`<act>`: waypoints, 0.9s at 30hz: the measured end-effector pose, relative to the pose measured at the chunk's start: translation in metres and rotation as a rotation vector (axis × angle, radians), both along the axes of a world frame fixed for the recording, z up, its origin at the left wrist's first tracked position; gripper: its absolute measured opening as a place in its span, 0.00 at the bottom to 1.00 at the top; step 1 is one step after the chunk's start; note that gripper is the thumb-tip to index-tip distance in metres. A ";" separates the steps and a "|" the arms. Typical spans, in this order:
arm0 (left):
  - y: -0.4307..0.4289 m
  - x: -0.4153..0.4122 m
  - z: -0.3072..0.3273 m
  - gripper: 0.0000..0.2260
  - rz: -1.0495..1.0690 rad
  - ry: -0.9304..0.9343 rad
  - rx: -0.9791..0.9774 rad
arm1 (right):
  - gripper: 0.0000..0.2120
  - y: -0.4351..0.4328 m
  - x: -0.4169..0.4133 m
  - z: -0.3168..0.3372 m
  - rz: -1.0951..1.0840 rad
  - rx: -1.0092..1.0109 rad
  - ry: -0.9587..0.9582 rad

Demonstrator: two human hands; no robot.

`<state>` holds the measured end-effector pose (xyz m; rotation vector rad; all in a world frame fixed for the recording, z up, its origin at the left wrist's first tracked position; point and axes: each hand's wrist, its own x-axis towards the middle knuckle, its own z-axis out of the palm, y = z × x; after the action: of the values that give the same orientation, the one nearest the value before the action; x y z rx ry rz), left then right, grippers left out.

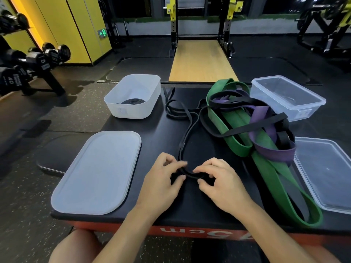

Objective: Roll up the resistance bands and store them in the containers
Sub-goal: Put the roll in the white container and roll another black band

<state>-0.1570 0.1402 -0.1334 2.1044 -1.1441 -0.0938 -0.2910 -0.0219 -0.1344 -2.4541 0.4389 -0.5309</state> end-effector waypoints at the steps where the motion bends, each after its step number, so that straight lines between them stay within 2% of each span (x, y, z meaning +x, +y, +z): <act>1: 0.000 -0.001 0.001 0.17 -0.018 -0.002 -0.002 | 0.13 0.000 -0.001 0.001 0.010 0.014 0.004; 3: 0.000 -0.003 0.002 0.17 -0.073 -0.024 0.002 | 0.13 -0.001 -0.001 0.001 0.050 0.031 0.014; 6: -0.002 -0.004 0.001 0.11 -0.102 -0.098 0.039 | 0.17 -0.003 -0.002 0.001 0.099 0.074 -0.002; 8: -0.003 -0.003 0.000 0.09 -0.092 -0.117 0.041 | 0.22 -0.003 -0.003 0.002 0.064 0.180 -0.026; 11: -0.002 -0.003 0.001 0.06 -0.097 -0.101 0.042 | 0.21 -0.001 -0.004 0.002 0.012 0.250 -0.079; 15: -0.001 -0.002 0.003 0.07 -0.132 -0.062 0.064 | 0.18 0.002 -0.004 0.002 0.031 0.192 -0.050; 19: -0.002 -0.002 0.002 0.06 -0.121 -0.038 0.044 | 0.20 0.001 -0.003 0.002 0.055 0.152 -0.069; 23: -0.003 -0.003 0.003 0.05 -0.111 -0.032 0.029 | 0.14 0.000 -0.002 -0.002 0.003 0.083 -0.064; 27: -0.001 0.000 0.003 0.05 -0.155 0.000 0.016 | 0.15 0.002 0.002 -0.004 0.025 -0.010 -0.069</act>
<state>-0.1569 0.1389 -0.1308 2.0275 -1.3090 -0.1760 -0.2893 -0.0201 -0.1383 -2.4396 0.3770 -0.6069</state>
